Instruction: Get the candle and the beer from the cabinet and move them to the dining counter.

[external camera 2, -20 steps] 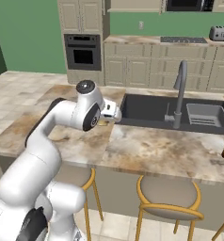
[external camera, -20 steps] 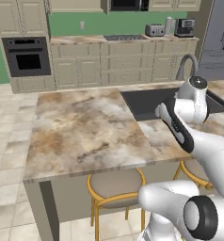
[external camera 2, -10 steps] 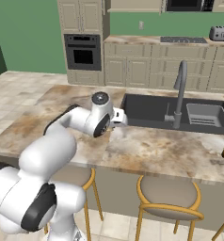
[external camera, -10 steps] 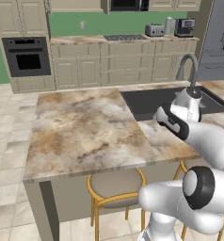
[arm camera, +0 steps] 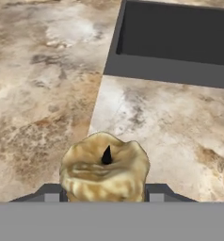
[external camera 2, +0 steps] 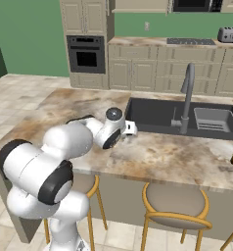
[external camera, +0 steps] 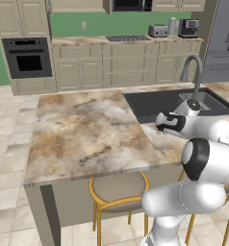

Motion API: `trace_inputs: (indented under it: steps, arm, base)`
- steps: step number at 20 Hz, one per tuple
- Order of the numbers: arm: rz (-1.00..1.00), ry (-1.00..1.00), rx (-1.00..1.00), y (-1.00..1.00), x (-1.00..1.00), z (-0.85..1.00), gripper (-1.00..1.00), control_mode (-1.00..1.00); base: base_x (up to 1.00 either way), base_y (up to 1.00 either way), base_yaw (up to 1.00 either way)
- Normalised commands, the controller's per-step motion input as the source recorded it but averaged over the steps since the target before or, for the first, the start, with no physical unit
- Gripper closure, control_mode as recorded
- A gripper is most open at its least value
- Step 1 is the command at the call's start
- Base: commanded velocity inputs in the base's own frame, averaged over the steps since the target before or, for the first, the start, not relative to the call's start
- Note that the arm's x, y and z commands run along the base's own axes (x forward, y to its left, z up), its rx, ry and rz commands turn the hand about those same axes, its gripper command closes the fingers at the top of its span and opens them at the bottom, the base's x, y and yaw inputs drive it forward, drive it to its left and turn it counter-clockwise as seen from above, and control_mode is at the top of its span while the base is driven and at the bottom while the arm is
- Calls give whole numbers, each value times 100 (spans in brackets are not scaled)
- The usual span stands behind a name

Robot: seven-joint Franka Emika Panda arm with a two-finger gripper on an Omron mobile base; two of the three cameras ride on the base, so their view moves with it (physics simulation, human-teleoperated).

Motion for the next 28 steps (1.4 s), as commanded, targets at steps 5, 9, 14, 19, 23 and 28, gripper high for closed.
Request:
trace_inputs:
  steps: [5,9,14,19,23,28]
  arm:
    - [4,-1,3,-25,35,-41,100,-100]
    - [6,-5,6,-28,17,-33,100,-100]
    - [6,-3,4,-17,10,-27,100,-100]
    - [2,0,4,-6,7,-19,100,-100]
    - [0,0,0,0,15,-16,100,-100]
    - [0,0,0,0,23,-6,100,-100]
  base:
    - [0,0,0]
    - [0,0,0]
    - [0,0,0]
    - [0,0,0]
    - [0,0,0]
    - [0,0,0]
